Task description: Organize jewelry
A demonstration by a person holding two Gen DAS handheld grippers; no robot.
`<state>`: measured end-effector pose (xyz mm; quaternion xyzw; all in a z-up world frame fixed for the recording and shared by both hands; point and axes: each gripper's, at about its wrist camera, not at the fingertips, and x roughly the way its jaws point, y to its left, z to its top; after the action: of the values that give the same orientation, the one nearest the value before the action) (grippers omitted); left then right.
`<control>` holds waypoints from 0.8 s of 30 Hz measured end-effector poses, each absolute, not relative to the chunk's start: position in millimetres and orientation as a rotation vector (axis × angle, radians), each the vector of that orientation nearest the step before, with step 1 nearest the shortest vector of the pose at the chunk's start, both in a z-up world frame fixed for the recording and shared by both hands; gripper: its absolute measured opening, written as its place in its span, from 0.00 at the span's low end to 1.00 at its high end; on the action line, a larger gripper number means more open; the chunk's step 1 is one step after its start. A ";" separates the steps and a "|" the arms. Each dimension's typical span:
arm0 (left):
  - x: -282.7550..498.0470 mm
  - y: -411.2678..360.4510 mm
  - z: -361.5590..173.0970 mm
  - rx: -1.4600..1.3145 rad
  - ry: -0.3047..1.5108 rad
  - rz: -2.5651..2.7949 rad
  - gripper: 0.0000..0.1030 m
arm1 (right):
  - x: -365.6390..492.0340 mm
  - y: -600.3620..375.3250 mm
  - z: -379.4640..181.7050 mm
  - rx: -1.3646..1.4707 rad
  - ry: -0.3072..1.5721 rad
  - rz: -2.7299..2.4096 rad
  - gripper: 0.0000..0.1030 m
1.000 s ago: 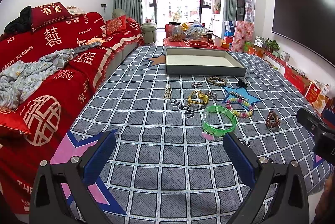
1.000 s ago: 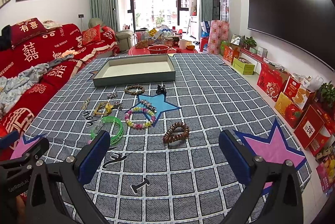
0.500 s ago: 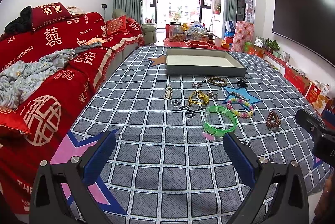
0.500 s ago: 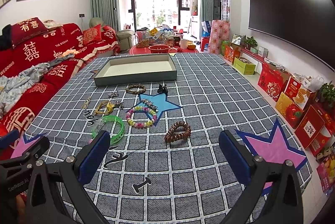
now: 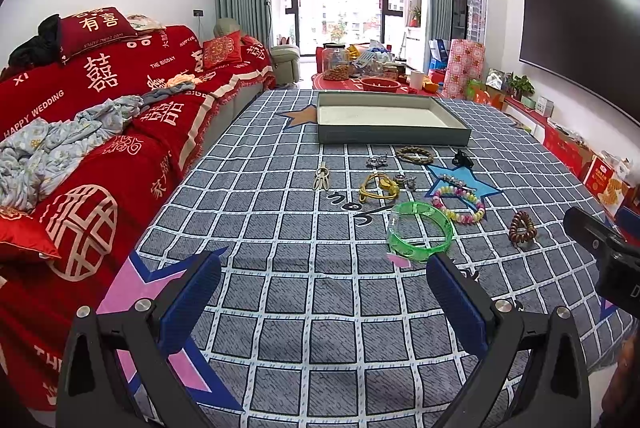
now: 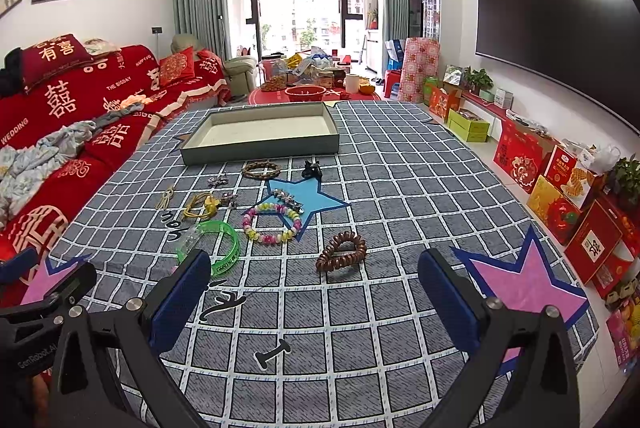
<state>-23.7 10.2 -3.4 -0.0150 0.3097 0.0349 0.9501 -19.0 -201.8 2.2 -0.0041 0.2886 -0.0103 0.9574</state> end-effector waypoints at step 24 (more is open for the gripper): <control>-19.4 12.0 -5.1 -0.027 0.642 0.074 1.00 | -22.5 -195.9 5.5 -0.001 0.606 -0.010 1.00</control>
<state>-19.4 12.0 -5.1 -0.0131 0.3156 0.0362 0.9481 -22.5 -195.9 5.5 -0.0003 0.2985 -0.0048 0.9544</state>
